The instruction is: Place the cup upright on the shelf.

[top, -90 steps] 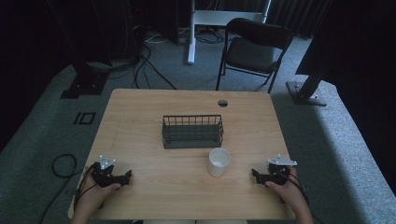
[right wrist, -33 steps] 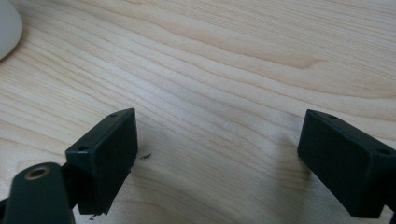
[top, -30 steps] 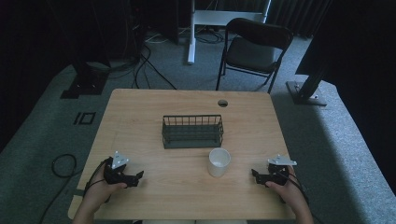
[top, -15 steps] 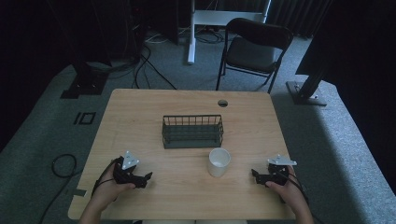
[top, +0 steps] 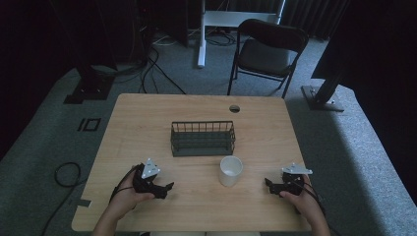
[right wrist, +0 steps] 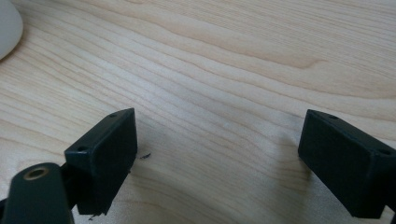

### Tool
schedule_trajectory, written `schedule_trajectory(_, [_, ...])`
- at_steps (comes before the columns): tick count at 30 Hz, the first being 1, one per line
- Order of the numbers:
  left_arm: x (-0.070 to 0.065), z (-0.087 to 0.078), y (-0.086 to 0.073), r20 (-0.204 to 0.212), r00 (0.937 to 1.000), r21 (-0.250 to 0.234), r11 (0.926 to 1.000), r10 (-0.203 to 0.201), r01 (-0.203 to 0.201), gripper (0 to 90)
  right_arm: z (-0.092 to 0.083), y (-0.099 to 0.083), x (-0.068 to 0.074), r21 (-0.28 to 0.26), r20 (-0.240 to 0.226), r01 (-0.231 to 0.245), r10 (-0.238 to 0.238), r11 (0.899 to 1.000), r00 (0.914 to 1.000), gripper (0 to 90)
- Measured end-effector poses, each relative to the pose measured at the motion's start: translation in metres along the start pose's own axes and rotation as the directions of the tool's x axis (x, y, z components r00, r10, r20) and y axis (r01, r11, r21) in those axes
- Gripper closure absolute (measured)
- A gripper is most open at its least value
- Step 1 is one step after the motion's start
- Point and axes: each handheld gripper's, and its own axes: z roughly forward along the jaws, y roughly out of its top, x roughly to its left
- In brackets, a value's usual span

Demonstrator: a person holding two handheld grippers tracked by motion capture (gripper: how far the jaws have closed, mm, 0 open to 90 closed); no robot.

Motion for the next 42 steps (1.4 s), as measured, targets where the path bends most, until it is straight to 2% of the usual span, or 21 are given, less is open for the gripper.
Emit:
schedule_trajectory(4, [-0.003,0.001,0.004,0.014,0.9998,-0.009,0.9999,0.012,-0.012,5.3,0.0,0.0,0.0,0.0,0.0,0.0,0.0,1.0,1.0,11.4])
schedule_trajectory(8, [-0.011,0.006,0.014,0.042,0.9984,-0.017,0.9991,0.038,-0.038,5.3,0.0,0.0,0.0,0.0,0.0,0.0,0.0,1.0,1.0,11.4])
schedule_trajectory(12, [-0.017,0.012,0.018,0.057,0.9976,-0.015,0.9992,0.039,-0.038,5.3,0.0,0.0,0.0,0.0,0.0,0.001,-0.001,1.0,1.0,11.4])
schedule_trajectory(16, [-0.024,0.017,0.024,0.078,0.9957,-0.034,0.9983,0.05,-0.047,5.3,0.0,0.0,0.0,0.0,0.0,0.0,0.0,1.0,1.0,11.4])
schedule_trajectory(18, [-0.028,0.02,0.027,0.085,0.9939,-0.033,0.9971,0.071,-0.068,5.3,0.0,0.0,0.0,0.0,0.0,0.0,0.0,1.0,1.0,11.4])
schedule_trajectory(29, [-0.048,0.034,0.041,0.133,0.983,-0.057,0.9911,0.127,-0.12,5.3,0.0,0.0,0.0,0.0,0.0,0.0,0.0,1.0,1.0,11.4])
schedule_trajectory(34, [-0.054,0.038,0.048,0.14,0.9809,-0.074,0.9893,0.135,-0.126,5.3,0.0,0.0,0.0,0.001,0.0,0.001,-0.001,1.0,1.0,11.4])
schedule_trajectory(37, [-0.058,0.04,0.052,0.157,0.9794,-0.09,0.9894,0.127,-0.114,5.3,0.0,0.0,0.0,0.0,0.0,0.0,0.0,1.0,1.0,11.3])
schedule_trajectory(42, [-0.066,0.044,0.061,0.175,0.9736,-0.105,0.9859,0.147,-0.13,5.3,0.0,0.0,0.0,0.001,-0.001,0.0,0.0,1.0,1.0,11.3])
